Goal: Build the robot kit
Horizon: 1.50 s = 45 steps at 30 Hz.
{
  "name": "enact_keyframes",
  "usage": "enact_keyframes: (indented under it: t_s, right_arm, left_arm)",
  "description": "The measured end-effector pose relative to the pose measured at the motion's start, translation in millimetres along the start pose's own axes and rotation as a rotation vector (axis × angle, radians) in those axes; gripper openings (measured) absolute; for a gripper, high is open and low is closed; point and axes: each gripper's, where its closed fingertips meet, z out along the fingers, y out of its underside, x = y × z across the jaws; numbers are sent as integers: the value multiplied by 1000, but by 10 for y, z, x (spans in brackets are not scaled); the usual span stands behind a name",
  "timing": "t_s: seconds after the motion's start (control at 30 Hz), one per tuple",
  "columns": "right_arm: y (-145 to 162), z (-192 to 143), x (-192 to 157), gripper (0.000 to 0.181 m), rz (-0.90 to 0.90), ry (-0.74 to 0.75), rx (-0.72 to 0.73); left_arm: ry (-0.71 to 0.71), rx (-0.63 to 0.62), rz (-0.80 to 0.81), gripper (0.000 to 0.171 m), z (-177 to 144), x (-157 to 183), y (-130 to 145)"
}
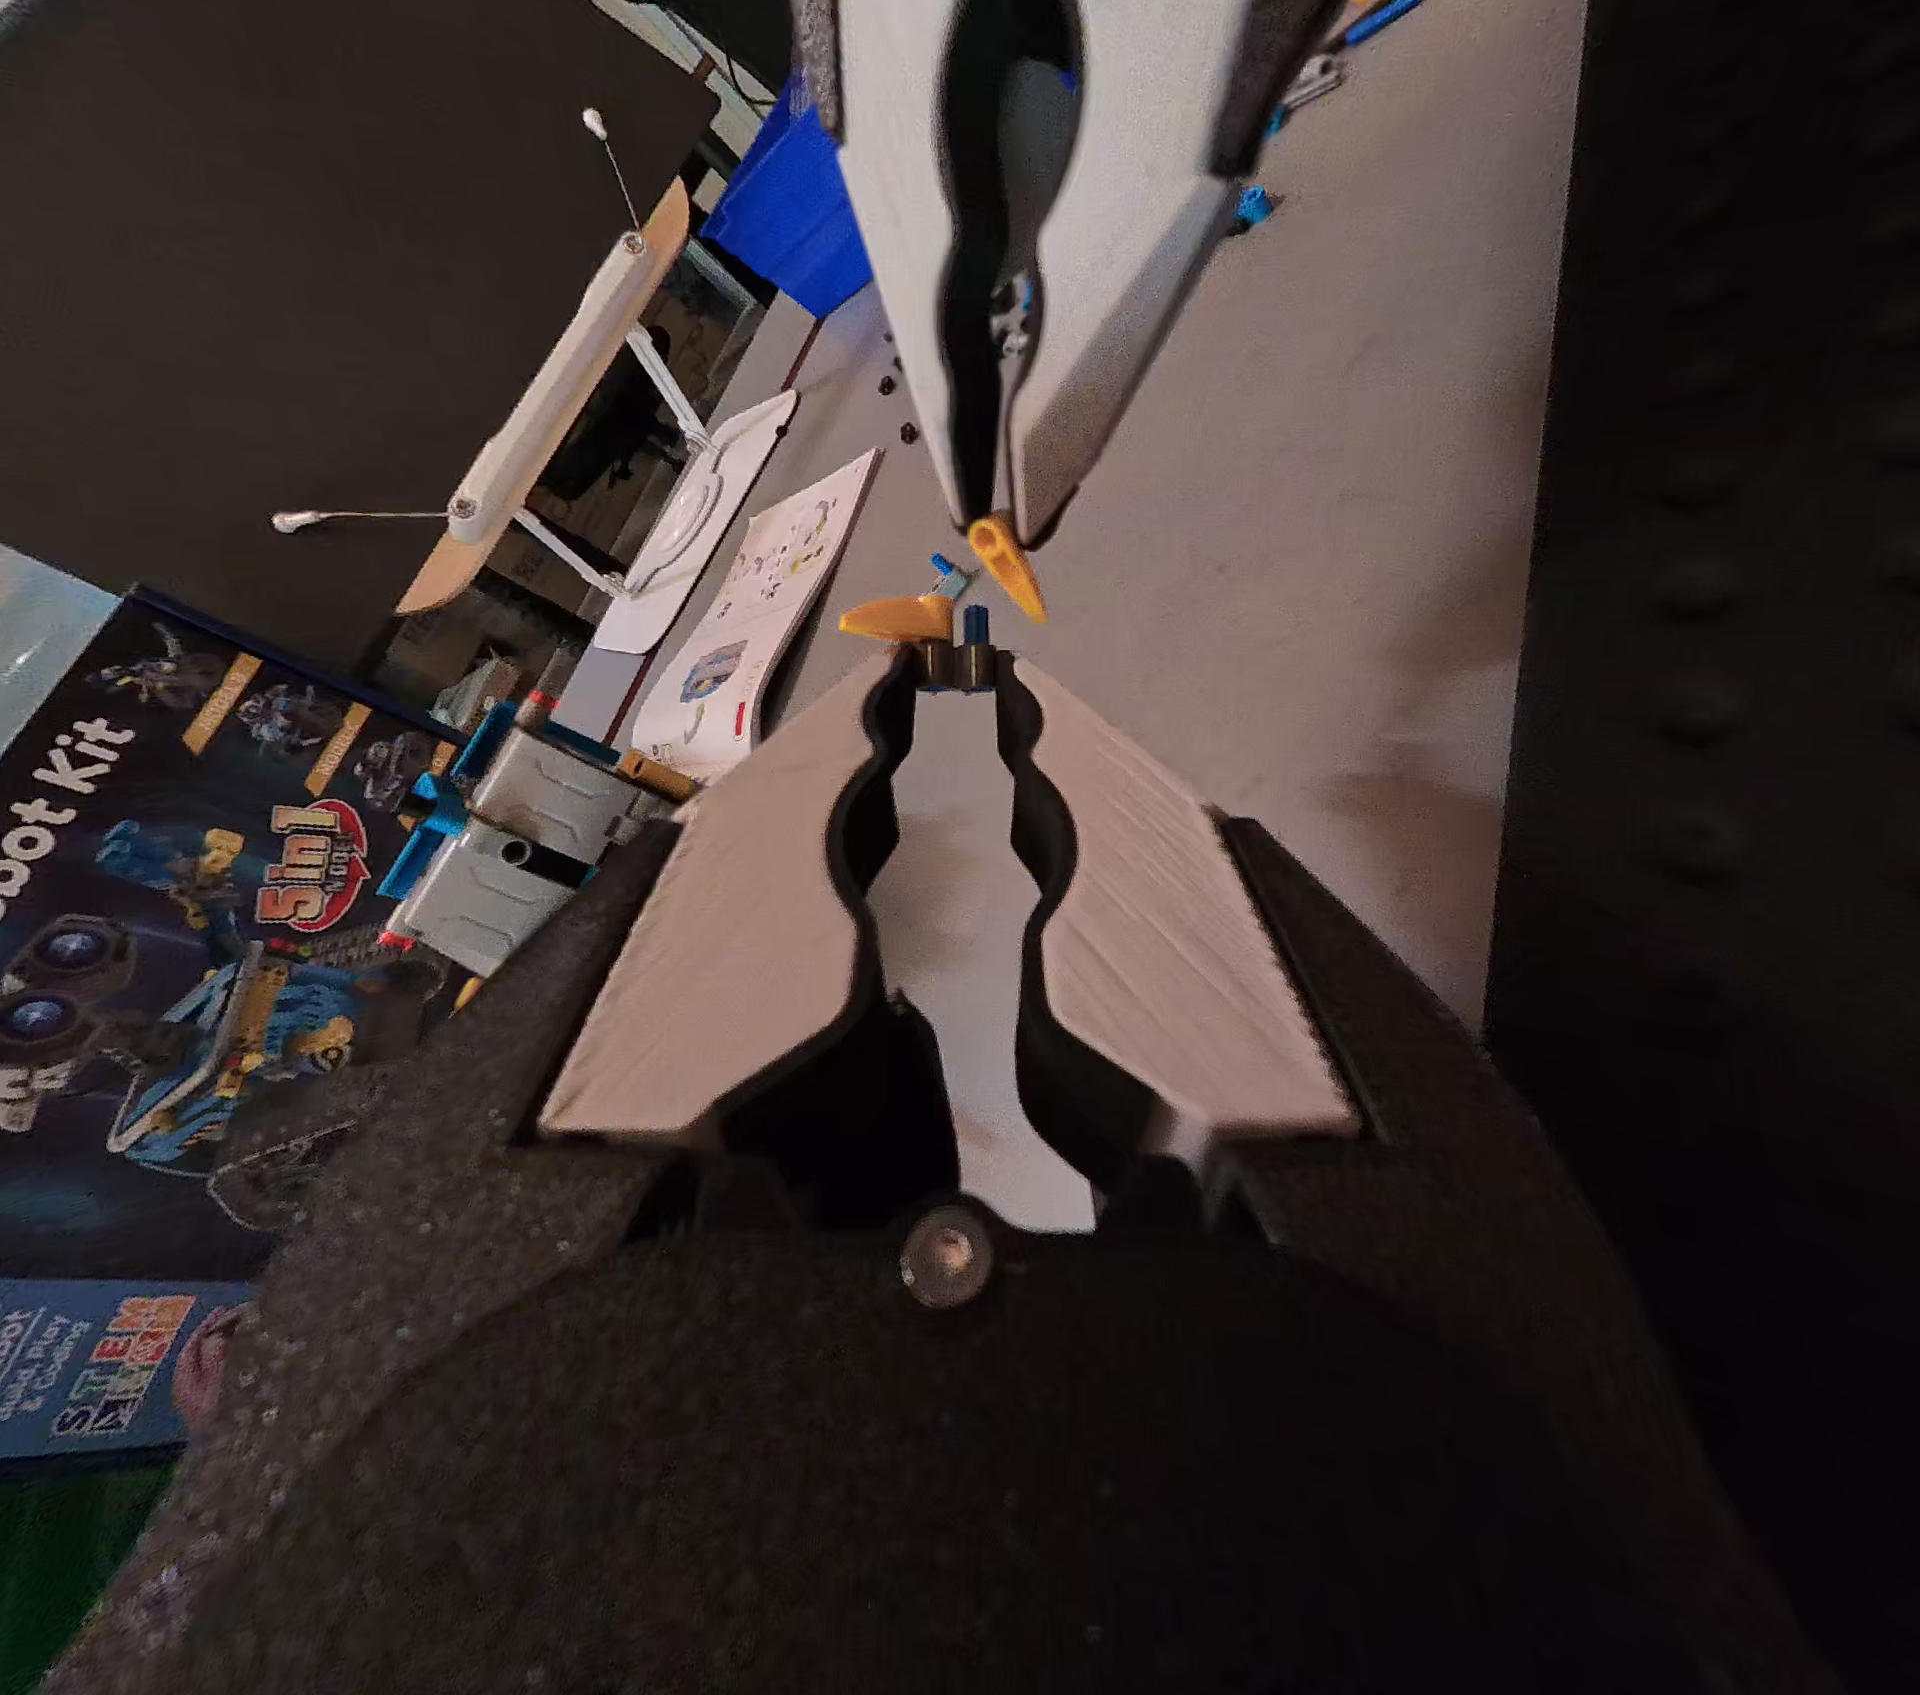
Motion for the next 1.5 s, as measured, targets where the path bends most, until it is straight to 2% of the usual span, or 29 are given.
enact_keyframes:
  t_s: [0.1,0.2,0.47,0.57,0.83,0.97,1.07,1.17,1.23,1.43,1.5]
  right_arm:
    - [48,19,-25,7,-101,75,-56]
    - [-4,38,-79,6,-66,34,-6]
    - [41,92,-120,7,-19,-21,-44]
    - [26,83,-125,7,77,-76,-9]
    - [60,70,-206,6,425,-347,153]
    - [25,1,-238,6,672,-567,272]
    - [106,11,-330,6,752,-681,249]
    - [192,38,-384,6,696,-656,176]
    - [202,44,-376,6,673,-632,145]
    - [204,93,-310,6,793,-671,217]
    - [245,133,-307,6,766,-644,198]
  left_arm:
    - [4,5,4,15,16,34,-36]
    - [1,-4,58,15,26,73,-35]
    - [-11,-40,156,15,62,135,-3]
    - [-24,-44,185,15,58,132,-8]
    - [-71,-75,355,14,80,195,-14]
    - [-96,-54,415,14,59,204,-77]
    - [-85,-74,530,14,91,312,-55]
    - [-71,-95,616,14,129,394,-24]
    - [-71,-101,607,14,140,395,-23]
    - [-66,-124,548,14,171,356,22]
    - [-41,-145,551,15,194,378,92]
